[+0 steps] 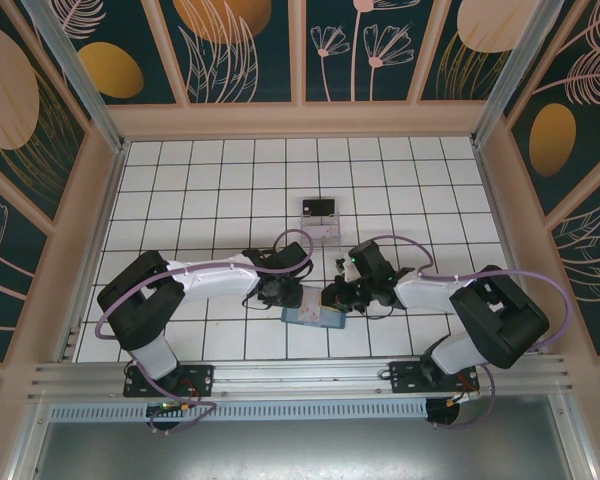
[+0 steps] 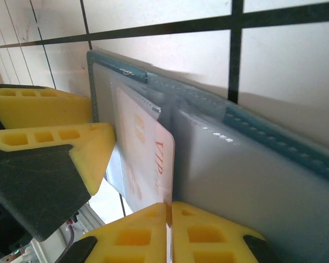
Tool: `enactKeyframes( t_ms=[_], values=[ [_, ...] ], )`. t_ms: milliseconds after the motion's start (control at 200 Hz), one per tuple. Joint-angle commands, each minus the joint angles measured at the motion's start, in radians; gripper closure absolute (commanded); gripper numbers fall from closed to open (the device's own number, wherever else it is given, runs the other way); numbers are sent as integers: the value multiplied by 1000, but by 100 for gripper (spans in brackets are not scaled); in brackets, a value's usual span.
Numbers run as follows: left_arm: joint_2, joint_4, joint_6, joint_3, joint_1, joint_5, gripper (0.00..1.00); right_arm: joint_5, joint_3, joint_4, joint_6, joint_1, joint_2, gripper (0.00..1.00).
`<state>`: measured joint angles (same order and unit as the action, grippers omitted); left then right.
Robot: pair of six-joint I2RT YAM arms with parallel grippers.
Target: Take the credit cards out of the card holder
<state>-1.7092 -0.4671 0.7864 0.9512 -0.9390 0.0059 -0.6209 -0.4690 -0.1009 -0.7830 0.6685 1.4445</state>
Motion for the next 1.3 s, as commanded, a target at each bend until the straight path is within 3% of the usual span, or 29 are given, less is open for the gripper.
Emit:
enactKeyframes(
  t_ms=[0,105,355,490,651,851,996,1121,1291],
  values=[
    [-34,-101,1,-45,3,-72,57,20,18,34,19,-12,-18,88],
    [-11,-87,8,-34,2,-63,56,3,21,11,12,-12,-19,85],
    [-11,-85,10,-25,3,-49,56,-2,27,-22,5,-12,-12,97],
    [37,-95,14,-1,2,-62,53,-2,24,-22,4,-12,-12,98],
    [89,-15,23,4,2,22,48,-15,17,-26,6,-12,0,98],
    [36,40,13,-19,3,67,46,-20,11,-32,5,-12,12,96],
    [2,33,13,-44,3,52,55,-17,10,-31,-1,-12,14,92],
    [-32,31,11,-57,3,49,64,-17,10,-44,-11,-11,27,80],
    [-37,31,11,-66,3,49,67,-26,7,-68,-20,-5,60,76]
  ],
)
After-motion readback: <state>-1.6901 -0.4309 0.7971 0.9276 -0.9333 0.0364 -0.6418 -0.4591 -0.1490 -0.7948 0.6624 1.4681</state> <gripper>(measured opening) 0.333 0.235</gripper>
